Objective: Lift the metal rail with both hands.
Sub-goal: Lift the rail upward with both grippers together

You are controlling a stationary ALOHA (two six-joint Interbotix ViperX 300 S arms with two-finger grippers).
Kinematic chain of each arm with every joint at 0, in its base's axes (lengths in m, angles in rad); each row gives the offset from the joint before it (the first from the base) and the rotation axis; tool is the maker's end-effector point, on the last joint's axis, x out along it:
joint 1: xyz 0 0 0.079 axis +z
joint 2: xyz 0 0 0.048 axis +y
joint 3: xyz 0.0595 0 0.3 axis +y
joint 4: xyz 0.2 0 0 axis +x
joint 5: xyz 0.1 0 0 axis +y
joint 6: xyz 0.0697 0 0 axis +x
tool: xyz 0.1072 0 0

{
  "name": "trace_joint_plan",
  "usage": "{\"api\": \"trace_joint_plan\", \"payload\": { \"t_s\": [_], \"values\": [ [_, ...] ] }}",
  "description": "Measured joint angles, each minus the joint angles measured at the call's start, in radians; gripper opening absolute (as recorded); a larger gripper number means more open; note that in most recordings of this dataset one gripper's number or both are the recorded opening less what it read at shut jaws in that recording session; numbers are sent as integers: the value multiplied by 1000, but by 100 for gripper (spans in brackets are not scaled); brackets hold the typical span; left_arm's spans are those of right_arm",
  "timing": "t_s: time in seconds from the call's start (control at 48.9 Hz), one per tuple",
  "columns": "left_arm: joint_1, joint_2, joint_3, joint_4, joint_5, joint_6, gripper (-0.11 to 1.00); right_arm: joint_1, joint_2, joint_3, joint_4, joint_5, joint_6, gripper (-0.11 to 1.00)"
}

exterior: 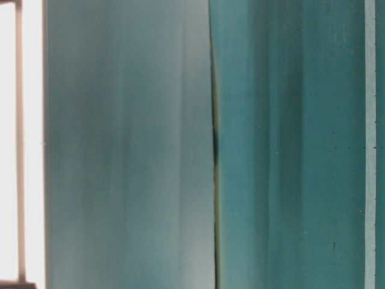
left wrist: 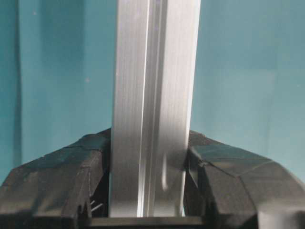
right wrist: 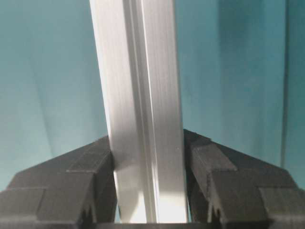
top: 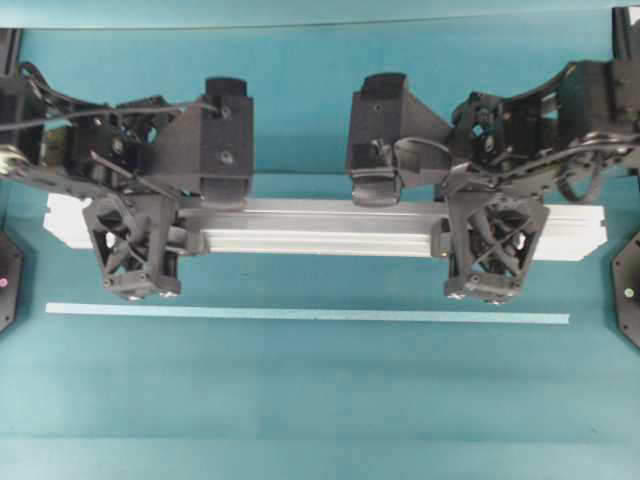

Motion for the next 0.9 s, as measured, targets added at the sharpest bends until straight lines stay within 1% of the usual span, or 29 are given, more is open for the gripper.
{"api": "trace_joint_plan", "payload": {
  "t_s": [0.552, 0.757, 0.9],
  "values": [
    [6, 29, -209, 0, 164, 3, 36, 3, 28, -186, -2, 156, 3, 38],
    [9, 51, -268, 0, 209, 5, 36, 5, 41, -245, -3, 198, 3, 38],
    [14, 57, -310, 0, 244, 5, 36, 3, 48, -282, -5, 206, 3, 38]
  ]
}}
